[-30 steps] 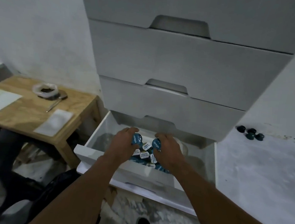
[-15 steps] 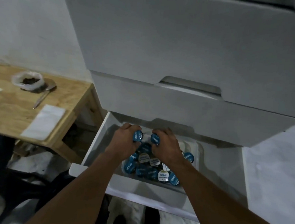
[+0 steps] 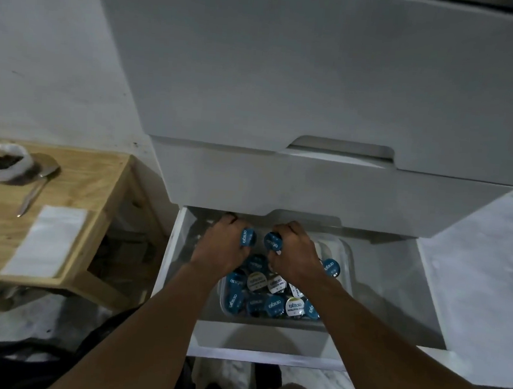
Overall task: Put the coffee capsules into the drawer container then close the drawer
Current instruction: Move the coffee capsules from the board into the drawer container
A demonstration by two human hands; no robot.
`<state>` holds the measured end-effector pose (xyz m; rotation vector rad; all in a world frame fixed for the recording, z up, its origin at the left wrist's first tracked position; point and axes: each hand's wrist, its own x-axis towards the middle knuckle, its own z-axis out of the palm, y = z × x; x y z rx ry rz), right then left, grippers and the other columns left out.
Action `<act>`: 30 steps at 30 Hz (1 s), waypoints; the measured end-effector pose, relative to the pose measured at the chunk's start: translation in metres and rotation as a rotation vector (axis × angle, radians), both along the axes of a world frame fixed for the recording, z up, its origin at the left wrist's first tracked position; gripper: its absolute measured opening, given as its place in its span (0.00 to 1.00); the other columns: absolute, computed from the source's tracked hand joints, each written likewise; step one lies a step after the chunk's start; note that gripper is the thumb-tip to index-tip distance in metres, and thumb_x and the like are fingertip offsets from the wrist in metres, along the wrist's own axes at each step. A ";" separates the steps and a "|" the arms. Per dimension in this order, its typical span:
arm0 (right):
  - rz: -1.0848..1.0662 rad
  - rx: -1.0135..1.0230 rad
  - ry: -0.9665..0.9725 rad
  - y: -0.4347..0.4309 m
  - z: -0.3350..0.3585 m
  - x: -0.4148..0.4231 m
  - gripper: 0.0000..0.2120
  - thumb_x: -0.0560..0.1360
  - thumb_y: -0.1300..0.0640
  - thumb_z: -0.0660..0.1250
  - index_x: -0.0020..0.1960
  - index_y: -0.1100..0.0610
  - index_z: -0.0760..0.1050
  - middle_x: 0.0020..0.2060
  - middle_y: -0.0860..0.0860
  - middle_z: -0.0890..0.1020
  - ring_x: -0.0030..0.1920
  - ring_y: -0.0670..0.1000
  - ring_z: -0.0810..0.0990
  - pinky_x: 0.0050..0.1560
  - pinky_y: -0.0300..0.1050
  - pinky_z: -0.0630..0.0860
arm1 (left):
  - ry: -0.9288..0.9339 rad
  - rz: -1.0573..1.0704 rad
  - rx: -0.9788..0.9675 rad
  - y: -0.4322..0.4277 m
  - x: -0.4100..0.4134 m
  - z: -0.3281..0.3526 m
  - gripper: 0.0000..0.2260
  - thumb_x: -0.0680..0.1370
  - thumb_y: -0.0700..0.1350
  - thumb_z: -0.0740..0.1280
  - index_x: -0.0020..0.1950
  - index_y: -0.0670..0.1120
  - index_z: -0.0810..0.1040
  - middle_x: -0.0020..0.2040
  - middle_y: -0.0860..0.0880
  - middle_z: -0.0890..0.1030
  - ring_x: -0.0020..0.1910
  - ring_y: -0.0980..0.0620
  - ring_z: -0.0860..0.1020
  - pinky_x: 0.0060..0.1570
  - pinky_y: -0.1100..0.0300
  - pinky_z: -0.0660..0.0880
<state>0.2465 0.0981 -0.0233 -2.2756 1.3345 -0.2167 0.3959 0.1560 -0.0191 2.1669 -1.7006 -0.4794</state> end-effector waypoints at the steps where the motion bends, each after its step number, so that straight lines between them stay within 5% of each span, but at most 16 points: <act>1: 0.000 -0.004 0.007 -0.001 0.000 0.001 0.21 0.70 0.62 0.70 0.62 0.59 0.73 0.59 0.57 0.73 0.56 0.57 0.76 0.57 0.44 0.73 | -0.019 -0.005 -0.002 -0.001 0.001 -0.001 0.16 0.70 0.43 0.71 0.57 0.46 0.77 0.55 0.45 0.78 0.53 0.45 0.77 0.53 0.51 0.77; 30: 0.065 -0.047 0.031 -0.008 -0.019 0.007 0.14 0.70 0.65 0.68 0.56 0.64 0.76 0.53 0.60 0.77 0.53 0.60 0.76 0.51 0.46 0.72 | -0.190 -0.067 0.059 -0.006 -0.005 -0.014 0.14 0.74 0.42 0.67 0.59 0.46 0.75 0.56 0.46 0.78 0.56 0.45 0.76 0.55 0.50 0.76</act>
